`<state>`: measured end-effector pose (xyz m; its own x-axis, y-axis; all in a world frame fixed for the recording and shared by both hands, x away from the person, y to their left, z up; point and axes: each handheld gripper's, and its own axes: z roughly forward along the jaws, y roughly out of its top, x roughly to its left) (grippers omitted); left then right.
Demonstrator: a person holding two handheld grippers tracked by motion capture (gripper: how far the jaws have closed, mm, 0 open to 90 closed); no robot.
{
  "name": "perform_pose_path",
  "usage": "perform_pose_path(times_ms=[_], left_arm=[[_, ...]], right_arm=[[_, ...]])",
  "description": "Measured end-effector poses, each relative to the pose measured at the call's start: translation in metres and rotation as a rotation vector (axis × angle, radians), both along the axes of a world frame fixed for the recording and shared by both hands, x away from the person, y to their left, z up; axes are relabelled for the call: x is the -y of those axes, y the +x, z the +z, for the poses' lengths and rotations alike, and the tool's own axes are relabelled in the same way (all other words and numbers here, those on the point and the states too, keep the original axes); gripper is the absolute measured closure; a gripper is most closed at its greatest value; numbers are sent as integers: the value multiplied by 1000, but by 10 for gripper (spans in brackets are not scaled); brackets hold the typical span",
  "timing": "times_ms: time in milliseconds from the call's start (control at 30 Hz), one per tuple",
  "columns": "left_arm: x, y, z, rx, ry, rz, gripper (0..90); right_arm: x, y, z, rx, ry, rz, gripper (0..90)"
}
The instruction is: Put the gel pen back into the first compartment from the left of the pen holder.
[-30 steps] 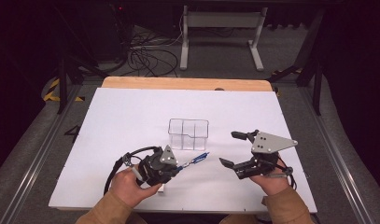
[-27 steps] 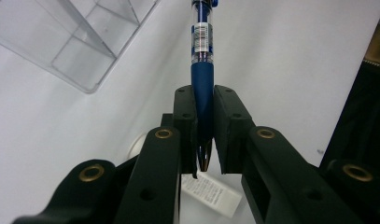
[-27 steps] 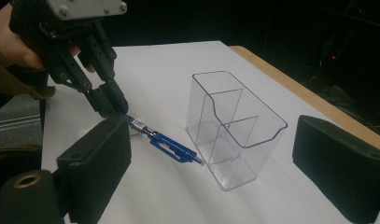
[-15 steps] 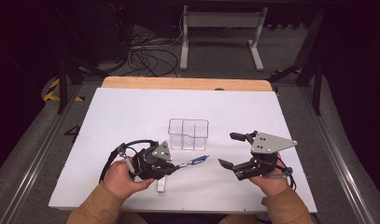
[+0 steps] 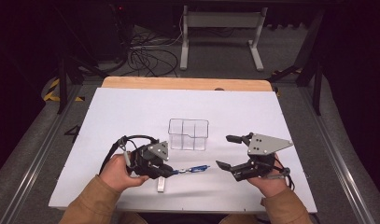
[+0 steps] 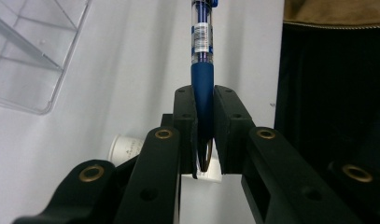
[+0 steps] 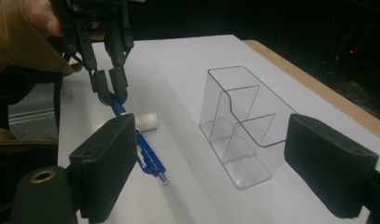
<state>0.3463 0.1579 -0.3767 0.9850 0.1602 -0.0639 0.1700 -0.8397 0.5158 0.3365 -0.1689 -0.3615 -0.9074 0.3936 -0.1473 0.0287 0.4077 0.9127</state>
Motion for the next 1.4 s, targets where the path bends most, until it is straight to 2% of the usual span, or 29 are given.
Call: perform_pose_path(times_ms=[267,400,567,800,1067,1400], left_arm=[[0,6,-3,-7,19,-110,808],[1,9,-6,-25,38,-108,808],[4,10,-5,-19,50,-117,808],[10,8,-6,-24,82,-114,808],[13,8,-6,-10,112,-115,808],[15,8,-6,-11,120,-119,808]], right_arm=[[-8,-2,-2,-24,-14,22,182],[-12,-4,-3,-31,-26,34,183],[-18,-5,-4,-34,-39,51,197],[-30,-7,-6,-36,-89,92,252],[-55,-8,-10,-59,-173,166,308],[-83,-4,-20,-125,-274,238,382]])
